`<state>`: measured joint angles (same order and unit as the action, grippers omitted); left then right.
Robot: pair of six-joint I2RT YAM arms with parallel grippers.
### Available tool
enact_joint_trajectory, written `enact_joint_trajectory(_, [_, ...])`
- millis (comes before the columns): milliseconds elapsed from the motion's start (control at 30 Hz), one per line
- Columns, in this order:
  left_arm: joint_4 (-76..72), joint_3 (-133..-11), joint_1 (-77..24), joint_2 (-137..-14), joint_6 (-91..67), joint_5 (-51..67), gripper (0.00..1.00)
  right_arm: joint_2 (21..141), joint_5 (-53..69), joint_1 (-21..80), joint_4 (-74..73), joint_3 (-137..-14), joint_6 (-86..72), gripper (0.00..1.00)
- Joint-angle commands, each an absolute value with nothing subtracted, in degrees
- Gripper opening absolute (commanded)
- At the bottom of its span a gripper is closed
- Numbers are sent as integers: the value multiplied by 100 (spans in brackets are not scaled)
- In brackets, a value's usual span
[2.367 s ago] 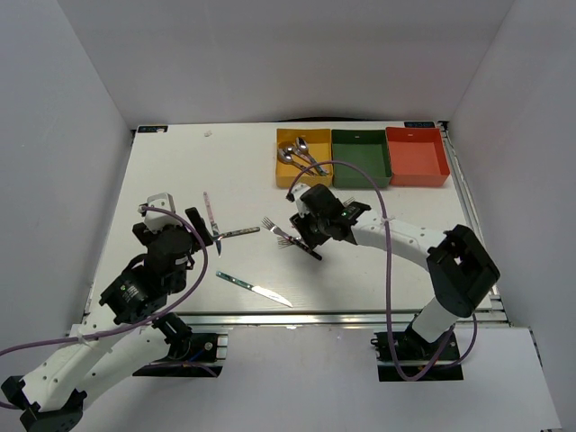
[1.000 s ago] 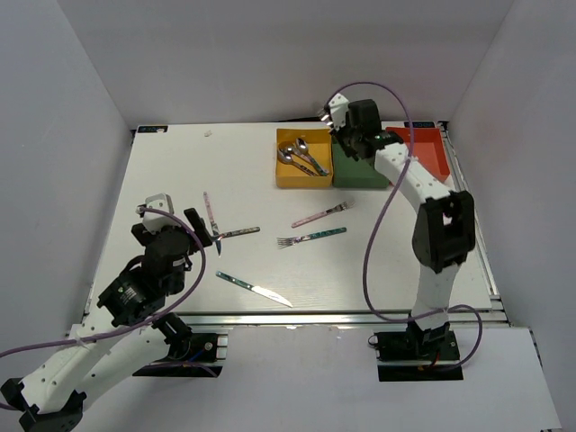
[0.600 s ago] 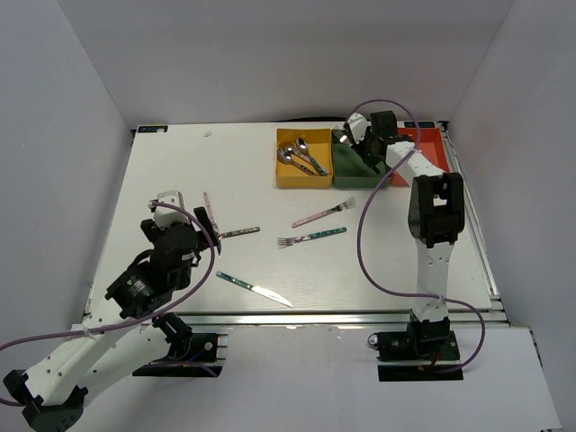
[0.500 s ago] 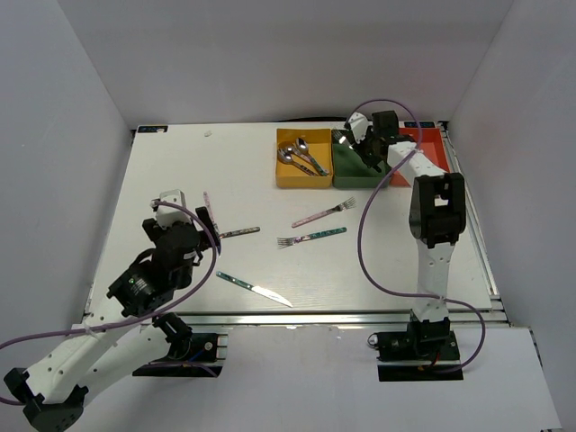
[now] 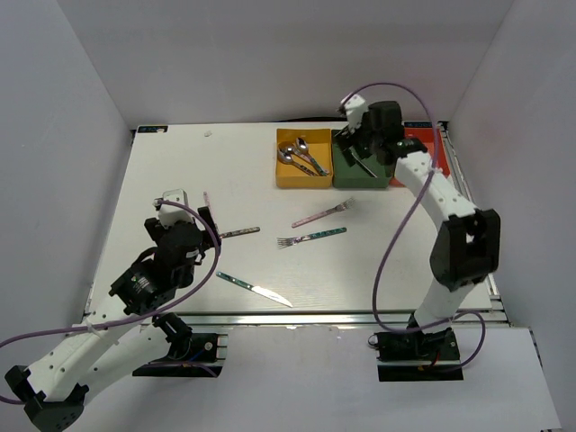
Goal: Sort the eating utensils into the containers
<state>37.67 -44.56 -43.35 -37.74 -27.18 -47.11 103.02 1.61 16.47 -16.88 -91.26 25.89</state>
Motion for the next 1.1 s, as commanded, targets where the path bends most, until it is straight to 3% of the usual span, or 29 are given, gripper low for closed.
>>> enact_joint_trajectory(0, [3691, -4447, -4359, -3727, -2689, -4720, 98, 9818, 1234, 2485, -2142, -8352, 2389, 89])
enact_joint_trajectory(100, [3709, -4456, -4351, -3718, -2698, -4728, 98, 9677, 2397, 2583, -2223, -7972, 2241, 89])
enact_joint_trajectory(233, [3683, -4430, -4351, -3639, -2690, -4711, 98, 9202, 1374, 3286, -1810, -6779, 2758, 89])
enact_joint_trajectory(400, [3674, -4421, -4359, -3630, -2672, -4650, 98, 9948, 1117, 3532, -2767, -6926, 3269, 82])
enact_joint_trajectory(633, [3656, -4421, -4351, -3595, -2654, -4597, 98, 10704, 651, 3639, -2523, -6934, 3445, 78])
enact_joint_trajectory(733, [3647, -4412, -4359, -3560, -2646, -4579, 98, 10915, 650, 3639, -2549, -6970, 3489, 72])
enact_joint_trajectory(833, [3647, -4421, -4351, -3551, -2637, -4570, 98, 10969, 887, 3682, -2654, -6900, 3463, 56])
enact_joint_trajectory(867, [3639, -4421, -4351, -3551, -2637, -4570, 98, 10960, 905, 3761, -2628, -6839, 3437, 41])
enact_joint_trajectory(1033, [3639, -4412, -4359, -3516, -2628, -4570, 98, 10592, 643, 4235, -2374, -6391, 3314, 16])
enact_joint_trajectory(1067, [3630, -4412, -4359, -3507, -2628, -4570, 98, 10530, 520, 4341, -2330, -6355, 3305, 7])
